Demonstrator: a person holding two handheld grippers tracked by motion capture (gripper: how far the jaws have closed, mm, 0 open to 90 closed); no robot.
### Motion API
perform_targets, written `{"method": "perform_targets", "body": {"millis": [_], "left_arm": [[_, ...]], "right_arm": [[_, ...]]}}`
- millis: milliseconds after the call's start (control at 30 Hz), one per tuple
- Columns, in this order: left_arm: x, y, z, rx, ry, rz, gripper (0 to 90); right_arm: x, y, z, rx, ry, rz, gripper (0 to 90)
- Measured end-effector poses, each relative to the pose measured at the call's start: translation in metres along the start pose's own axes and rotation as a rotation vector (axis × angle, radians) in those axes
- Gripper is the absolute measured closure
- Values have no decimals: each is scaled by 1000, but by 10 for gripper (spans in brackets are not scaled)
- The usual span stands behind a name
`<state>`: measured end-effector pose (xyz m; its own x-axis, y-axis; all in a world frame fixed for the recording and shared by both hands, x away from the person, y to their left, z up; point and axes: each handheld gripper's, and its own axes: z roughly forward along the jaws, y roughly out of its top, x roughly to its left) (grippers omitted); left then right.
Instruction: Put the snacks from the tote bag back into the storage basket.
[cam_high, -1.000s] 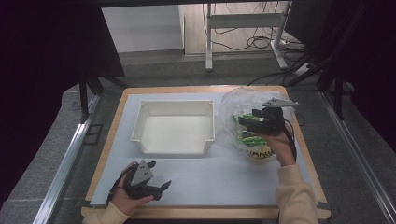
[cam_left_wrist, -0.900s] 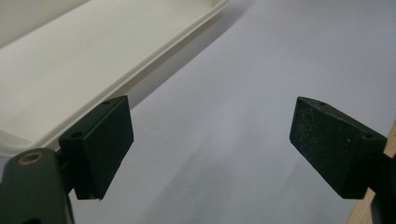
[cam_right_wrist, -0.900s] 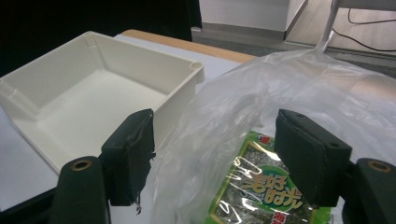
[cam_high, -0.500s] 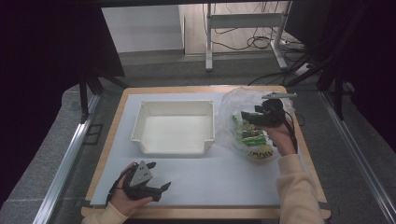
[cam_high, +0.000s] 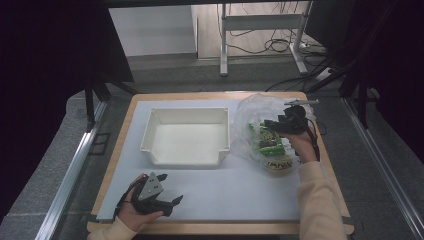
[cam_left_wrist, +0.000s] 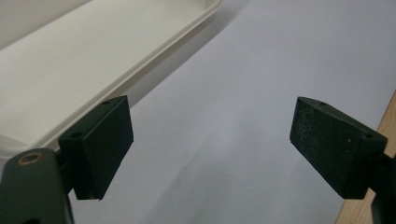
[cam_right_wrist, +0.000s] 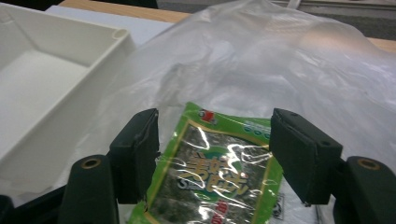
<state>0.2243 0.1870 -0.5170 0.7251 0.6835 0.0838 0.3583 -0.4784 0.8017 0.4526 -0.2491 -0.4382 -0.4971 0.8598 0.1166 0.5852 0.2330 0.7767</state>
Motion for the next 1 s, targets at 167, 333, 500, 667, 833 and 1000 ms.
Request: {"method": "perform_targets", "body": {"millis": [167, 333, 500, 667, 833, 1000], "left_arm": [[0, 0, 0, 0, 1, 2, 132], [0, 0, 0, 1, 2, 2, 133], [1, 0, -1, 0, 4, 2, 132], [1, 0, -1, -1, 3, 4, 133], [1, 0, -1, -1, 3, 4, 132], [1, -1, 0, 0, 3, 6, 132]], "right_arm": [[-9, -7, 3, 19, -12, 20, 355], [-16, -12, 7, 39, -23, 34, 370], [-21, -14, 11, 59, -36, 39, 386], [-25, -17, 15, 83, -49, 37, 416], [-31, -23, 21, 121, -49, 52, 442], [-37, -29, 25, 146, -43, 73, 465]]}}
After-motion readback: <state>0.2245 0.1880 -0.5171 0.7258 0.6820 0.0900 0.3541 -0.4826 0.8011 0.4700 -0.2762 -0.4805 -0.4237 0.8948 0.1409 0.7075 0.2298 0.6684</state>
